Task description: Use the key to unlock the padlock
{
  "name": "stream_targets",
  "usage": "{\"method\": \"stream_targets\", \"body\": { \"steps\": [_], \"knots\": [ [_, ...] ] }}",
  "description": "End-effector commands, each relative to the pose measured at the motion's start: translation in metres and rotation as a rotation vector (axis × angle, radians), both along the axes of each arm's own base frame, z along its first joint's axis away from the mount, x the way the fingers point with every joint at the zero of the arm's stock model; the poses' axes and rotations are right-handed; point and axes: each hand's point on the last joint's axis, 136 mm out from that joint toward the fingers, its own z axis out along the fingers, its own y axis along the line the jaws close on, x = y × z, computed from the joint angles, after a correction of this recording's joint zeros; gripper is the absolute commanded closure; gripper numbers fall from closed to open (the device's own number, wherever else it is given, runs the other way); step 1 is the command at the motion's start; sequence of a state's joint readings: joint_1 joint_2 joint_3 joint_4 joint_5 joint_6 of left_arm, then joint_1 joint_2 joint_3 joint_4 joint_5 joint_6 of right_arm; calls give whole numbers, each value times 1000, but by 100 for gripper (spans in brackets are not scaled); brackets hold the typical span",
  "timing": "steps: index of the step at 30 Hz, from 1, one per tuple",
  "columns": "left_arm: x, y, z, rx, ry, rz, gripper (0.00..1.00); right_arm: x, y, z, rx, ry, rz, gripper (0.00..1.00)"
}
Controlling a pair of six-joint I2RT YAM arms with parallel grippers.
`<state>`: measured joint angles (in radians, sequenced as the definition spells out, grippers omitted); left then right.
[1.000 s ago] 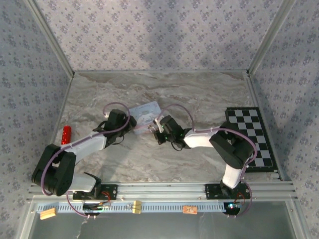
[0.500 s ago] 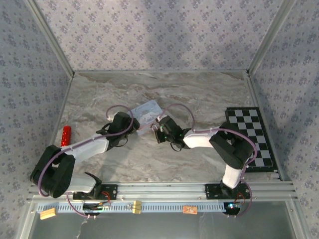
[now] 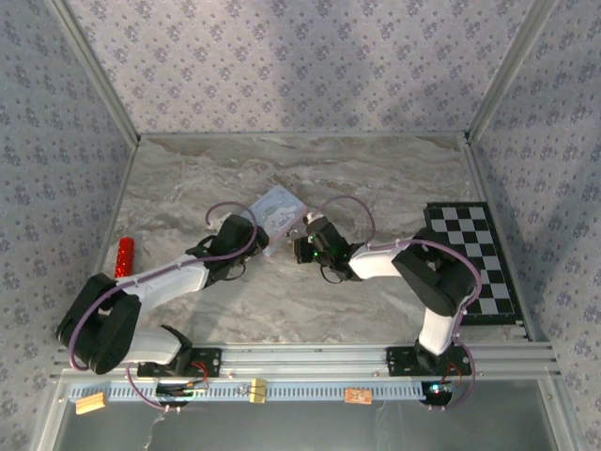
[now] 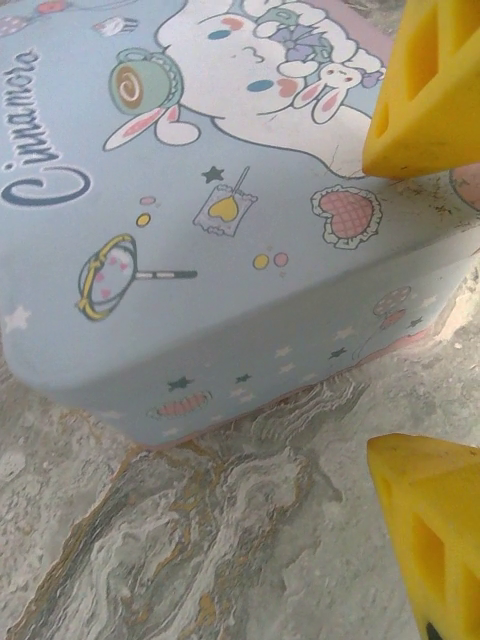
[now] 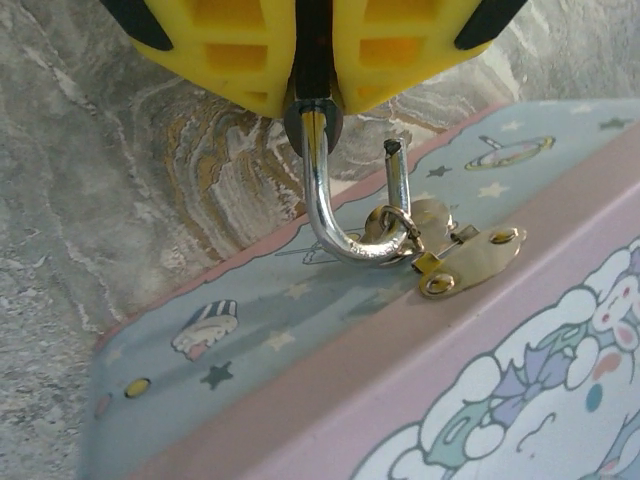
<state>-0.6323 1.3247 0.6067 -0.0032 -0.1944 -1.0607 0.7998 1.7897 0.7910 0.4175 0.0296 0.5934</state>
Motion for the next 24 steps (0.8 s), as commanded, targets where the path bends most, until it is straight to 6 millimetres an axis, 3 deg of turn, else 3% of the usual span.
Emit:
{"method": "stream_targets", "body": {
  "steps": [1, 7, 24],
  "knots": [
    [-13, -3, -15, 41, 66, -26, 32, 11, 2, 11, 79, -24, -58, 100],
    [-13, -11, -13, 42, 55, -40, 32, 15, -4, 6, 99, -1, -83, 100],
    [-12, -20, -10, 57, 47, -62, 32, 20, 5, 8, 141, 18, -53, 100]
  ]
}}
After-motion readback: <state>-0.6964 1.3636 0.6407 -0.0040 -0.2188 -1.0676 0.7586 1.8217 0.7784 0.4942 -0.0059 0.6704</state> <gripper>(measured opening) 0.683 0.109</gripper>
